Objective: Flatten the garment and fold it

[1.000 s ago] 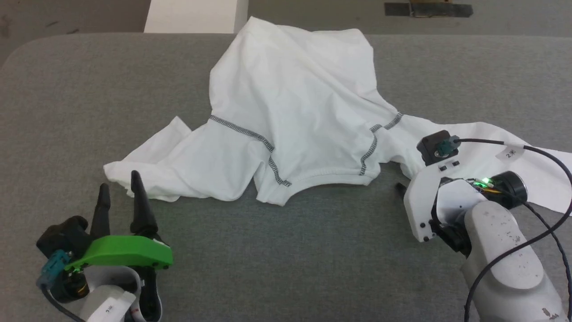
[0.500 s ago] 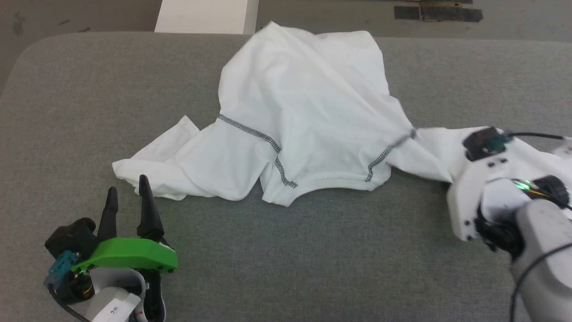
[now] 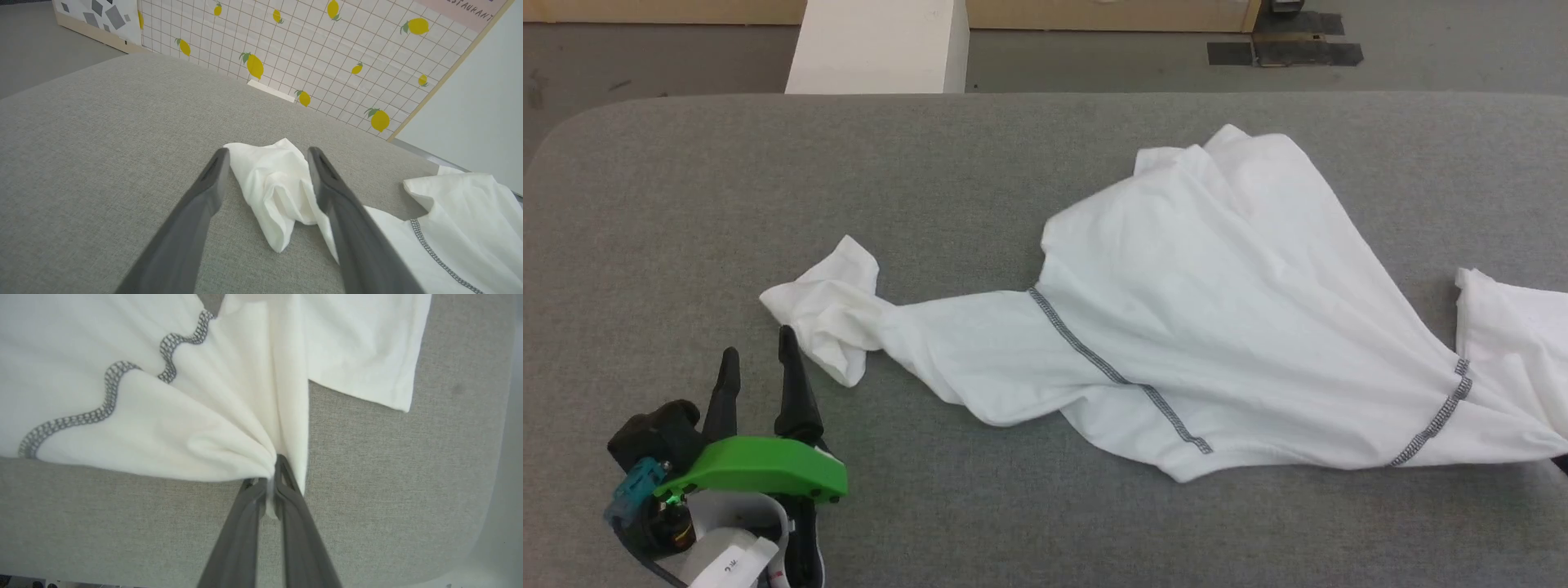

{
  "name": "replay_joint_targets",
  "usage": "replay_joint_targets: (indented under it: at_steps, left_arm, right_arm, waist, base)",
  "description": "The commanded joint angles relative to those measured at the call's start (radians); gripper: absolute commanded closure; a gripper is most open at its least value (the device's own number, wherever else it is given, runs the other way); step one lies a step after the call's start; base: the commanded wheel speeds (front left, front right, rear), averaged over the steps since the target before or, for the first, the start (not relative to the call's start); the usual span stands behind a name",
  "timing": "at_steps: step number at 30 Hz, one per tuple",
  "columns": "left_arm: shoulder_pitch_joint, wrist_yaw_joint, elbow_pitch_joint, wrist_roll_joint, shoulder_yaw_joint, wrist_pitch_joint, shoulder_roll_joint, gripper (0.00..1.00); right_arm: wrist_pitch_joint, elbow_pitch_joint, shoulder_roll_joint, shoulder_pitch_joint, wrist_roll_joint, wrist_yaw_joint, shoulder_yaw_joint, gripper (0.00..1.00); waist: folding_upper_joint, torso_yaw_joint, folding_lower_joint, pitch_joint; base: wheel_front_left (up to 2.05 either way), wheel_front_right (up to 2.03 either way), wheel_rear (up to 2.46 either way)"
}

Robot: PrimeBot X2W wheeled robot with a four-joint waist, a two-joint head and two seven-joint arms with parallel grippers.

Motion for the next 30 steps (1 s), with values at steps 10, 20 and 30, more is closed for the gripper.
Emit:
replay_joint_targets:
  at_steps: [10, 20, 30]
  left_arm:
    - [0.026, 0.000, 0.005, -0.133, -0.071, 0.246, -0.040, 0.00]
    - [-0.075, 0.034, 0.119, -0.184, -0.162, 0.486, -0.061, 0.00]
    - [-0.121, -0.001, 0.242, -0.198, -0.200, 0.532, -0.062, 1.00]
  right_arm:
    - [-0.221, -0.190, 0.252, -0.004, -0.012, -0.002, -0.206, 0.00]
    - [-0.298, -0.243, 0.331, -0.007, -0.059, -0.002, -0.167, 0.00]
    - [-0.322, -0.208, 0.338, -0.019, -0.068, -0.002, -0.122, 0.00]
  waist:
    - [-0.0001, -0.006, 0.0001, -0.030]
    - [-0.0001, -0.071, 0.0001, -0.003]
    - [-0.0001, -0.086, 0.0001, 0.008]
  base:
    - [0.00, 0.00, 0.00]
    - [0.00, 0.00, 0.00]
    - [0.00, 0.00, 0.00]
